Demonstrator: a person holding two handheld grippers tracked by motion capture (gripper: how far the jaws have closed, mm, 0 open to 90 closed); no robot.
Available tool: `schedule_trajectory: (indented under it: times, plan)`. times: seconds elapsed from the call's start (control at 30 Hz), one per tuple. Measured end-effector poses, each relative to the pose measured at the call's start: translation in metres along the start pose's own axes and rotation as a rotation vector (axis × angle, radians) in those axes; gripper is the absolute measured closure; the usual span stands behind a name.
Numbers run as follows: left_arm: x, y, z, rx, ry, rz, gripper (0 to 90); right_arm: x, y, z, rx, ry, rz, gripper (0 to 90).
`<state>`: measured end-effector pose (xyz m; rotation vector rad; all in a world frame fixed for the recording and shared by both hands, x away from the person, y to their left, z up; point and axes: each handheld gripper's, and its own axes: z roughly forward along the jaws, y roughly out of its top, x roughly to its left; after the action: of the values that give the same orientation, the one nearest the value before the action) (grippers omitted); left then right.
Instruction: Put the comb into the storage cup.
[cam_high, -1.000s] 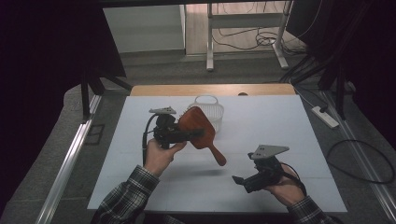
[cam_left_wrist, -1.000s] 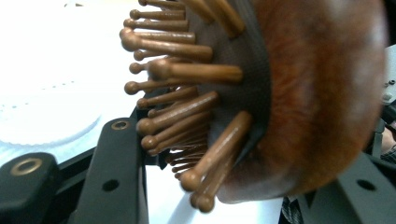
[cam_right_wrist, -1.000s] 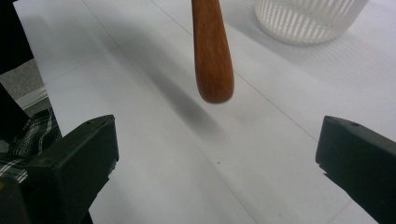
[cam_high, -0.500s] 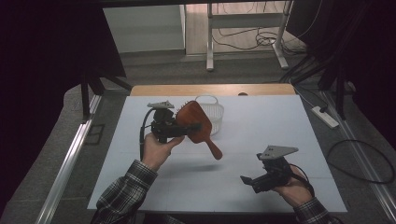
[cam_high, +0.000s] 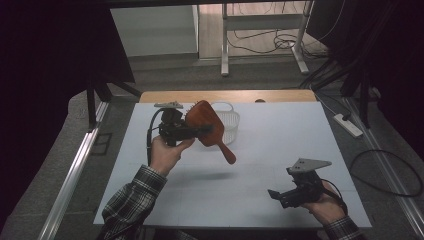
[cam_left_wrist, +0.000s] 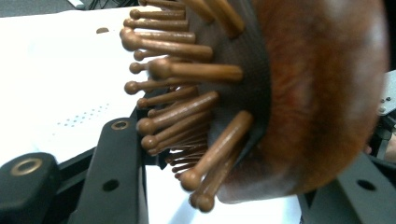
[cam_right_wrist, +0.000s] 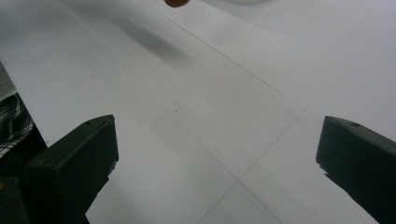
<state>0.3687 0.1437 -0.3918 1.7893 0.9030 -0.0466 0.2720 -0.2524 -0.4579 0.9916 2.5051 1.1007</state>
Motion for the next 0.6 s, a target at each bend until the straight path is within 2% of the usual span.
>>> schedule_trajectory:
  times: [0.23, 0.43, 0.57, 0.6]
  plan:
    - [0.004, 0.005, -0.002, -0.007, -0.003, -0.011, 52.8, -0.004, -0.007, -0.008, 0.006, -0.028, 0.018, 0.0]
    - [0.006, 0.013, -0.004, -0.009, 0.007, -0.009, 52.8, -0.007, -0.017, -0.016, 0.025, -0.075, 0.036, 0.0]
    - [0.007, 0.016, -0.007, -0.017, 0.01, -0.009, 52.8, -0.009, -0.021, -0.02, 0.035, -0.09, 0.046, 0.0]
    - [0.008, 0.018, -0.007, -0.024, 0.008, -0.015, 52.8, -0.011, -0.024, -0.022, 0.044, -0.109, 0.053, 0.0]
